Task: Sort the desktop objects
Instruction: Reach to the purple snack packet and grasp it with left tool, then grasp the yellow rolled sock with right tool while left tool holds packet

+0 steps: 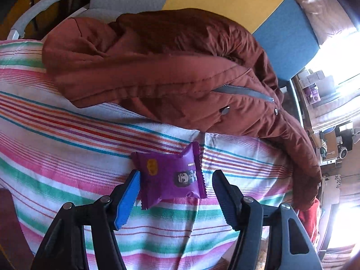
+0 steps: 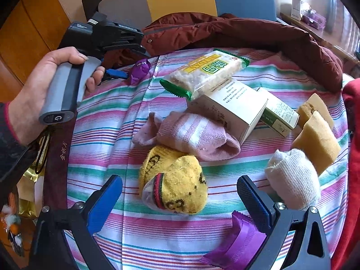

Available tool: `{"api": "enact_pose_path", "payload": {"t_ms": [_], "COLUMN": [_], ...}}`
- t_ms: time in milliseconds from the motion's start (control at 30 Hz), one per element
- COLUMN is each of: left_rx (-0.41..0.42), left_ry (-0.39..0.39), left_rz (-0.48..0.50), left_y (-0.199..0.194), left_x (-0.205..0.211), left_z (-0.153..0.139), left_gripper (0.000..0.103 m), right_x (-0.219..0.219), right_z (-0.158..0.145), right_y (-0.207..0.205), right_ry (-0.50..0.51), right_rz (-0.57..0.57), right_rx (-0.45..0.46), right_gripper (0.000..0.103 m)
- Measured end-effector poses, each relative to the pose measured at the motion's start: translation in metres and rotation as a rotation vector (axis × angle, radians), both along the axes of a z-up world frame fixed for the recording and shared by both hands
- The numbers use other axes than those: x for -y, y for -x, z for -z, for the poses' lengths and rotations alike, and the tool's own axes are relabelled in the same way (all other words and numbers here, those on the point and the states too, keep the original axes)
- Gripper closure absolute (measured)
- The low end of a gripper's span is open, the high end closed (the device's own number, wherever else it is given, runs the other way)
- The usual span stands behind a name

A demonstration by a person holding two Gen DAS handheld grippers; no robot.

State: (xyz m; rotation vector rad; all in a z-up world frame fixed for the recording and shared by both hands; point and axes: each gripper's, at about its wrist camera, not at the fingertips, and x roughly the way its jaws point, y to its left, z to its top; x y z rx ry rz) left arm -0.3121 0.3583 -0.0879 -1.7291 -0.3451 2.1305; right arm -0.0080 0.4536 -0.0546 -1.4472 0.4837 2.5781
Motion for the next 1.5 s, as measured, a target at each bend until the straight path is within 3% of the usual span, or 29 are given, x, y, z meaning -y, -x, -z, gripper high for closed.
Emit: {"api": "enact_pose_path", "payload": {"t_ms": [300, 400, 467, 500, 700, 800, 1000, 1200, 1333, 1500], "left_rx": [-0.063, -0.084, -0.092, -0.097, -0.091, -0.058, -0.023, -0.060, -0.039, -0.093], "left_ry": [0.018, 0.029, 0.031, 0.033, 0.049, 0.000, 0.000, 0.055, 0.089, 0.139], "left_rz": [0.037, 0.056, 0.065, 0.065, 0.082, 0.074, 0.054, 0.068, 0.066, 0.099], "left_y": [0.001, -0.003, -0.006, -0.007, -0.021, -0.030, -0.032, -0.027, -0.022, -0.020], "left_x": [-0.006, -0.005, -0.004, -0.003, 0.004, 0.007, 0.006, -0.009, -0.020, -0.031], "left_z": [0.003, 0.002, 0.000, -0.001, -0.003, -0.003, 0.003, -0.002, 0.007, 0.007], "left_gripper": [0.045, 0.050, 0.054, 0.060, 0.061, 0.059, 0.048, 0.047, 0.041, 0.043], "right_x": [-0.001, 0.000, 0.001, 0.001, 0.001, 0.002, 0.000, -0.002, -0.002, -0.001], "right_z": [0.007, 0.009, 0.009, 0.010, 0.013, 0.014, 0.015, 0.018, 0.019, 0.018], "right_y": [0.003, 0.003, 0.005, 0.005, 0.007, 0.007, 0.006, 0.007, 0.009, 0.008], "right_ry": [-0.009, -0.015, -0.025, -0.028, -0.003, 0.001, -0.004, 0.003, 0.005, 0.000], "right_rz": [0.008, -0.001, -0.008, -0.010, -0.036, -0.036, -0.029, -0.021, -0.018, -0.020], "right_rx": [0.016, 0.017, 0.019, 0.019, 0.021, 0.027, 0.031, 0.043, 0.048, 0.048], "right_gripper": [0.005, 0.013, 0.023, 0.025, 0.039, 0.039, 0.037, 0.031, 0.029, 0.028]}}
